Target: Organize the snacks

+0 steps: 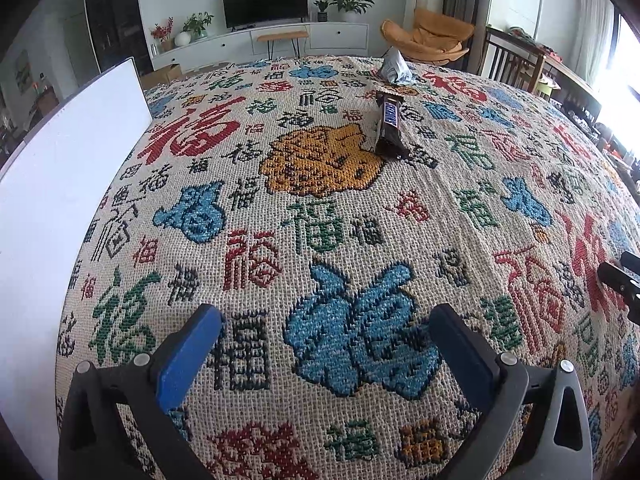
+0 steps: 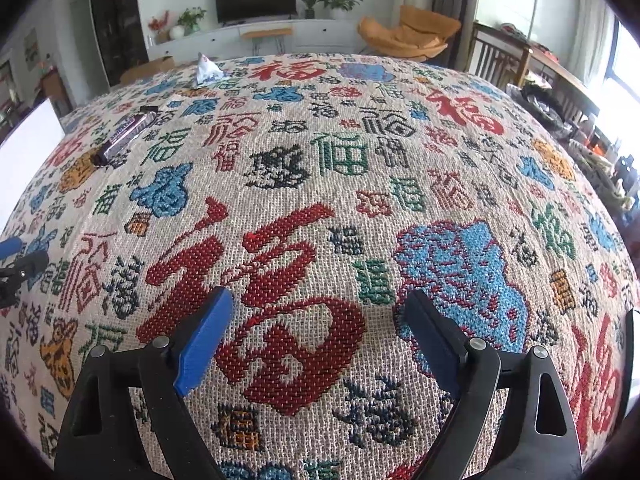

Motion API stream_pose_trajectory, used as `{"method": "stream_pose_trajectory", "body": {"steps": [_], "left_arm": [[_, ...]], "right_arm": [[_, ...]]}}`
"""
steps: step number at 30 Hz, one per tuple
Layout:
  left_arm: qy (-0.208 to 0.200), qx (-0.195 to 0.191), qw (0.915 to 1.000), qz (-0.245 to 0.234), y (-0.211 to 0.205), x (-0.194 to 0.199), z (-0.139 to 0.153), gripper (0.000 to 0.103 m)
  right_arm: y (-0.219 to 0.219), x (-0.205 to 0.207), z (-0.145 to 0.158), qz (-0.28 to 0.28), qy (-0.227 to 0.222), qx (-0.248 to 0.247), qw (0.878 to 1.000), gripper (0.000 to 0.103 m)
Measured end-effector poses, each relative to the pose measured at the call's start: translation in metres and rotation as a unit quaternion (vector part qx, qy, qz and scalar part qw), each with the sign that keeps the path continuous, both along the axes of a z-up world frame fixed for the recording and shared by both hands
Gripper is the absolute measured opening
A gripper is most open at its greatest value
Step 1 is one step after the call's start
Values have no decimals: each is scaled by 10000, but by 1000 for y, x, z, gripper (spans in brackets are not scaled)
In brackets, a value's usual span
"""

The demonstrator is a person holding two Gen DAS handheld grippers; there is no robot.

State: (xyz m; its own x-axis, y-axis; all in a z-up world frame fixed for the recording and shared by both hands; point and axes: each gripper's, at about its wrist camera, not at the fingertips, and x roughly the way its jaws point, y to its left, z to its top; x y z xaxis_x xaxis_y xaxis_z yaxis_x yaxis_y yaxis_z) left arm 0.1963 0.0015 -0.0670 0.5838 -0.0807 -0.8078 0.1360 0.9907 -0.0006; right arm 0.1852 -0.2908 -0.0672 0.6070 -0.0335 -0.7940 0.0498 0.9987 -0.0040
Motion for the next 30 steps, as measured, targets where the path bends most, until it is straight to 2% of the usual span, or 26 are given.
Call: {"method": "stream_pose_trajectory", "body": {"steps": [30], "left_arm": [[3,-2,10000,-5,-1,0,0,103]], "right_arm": [[1,-1,1,-28,4,-48,10000,91]]}}
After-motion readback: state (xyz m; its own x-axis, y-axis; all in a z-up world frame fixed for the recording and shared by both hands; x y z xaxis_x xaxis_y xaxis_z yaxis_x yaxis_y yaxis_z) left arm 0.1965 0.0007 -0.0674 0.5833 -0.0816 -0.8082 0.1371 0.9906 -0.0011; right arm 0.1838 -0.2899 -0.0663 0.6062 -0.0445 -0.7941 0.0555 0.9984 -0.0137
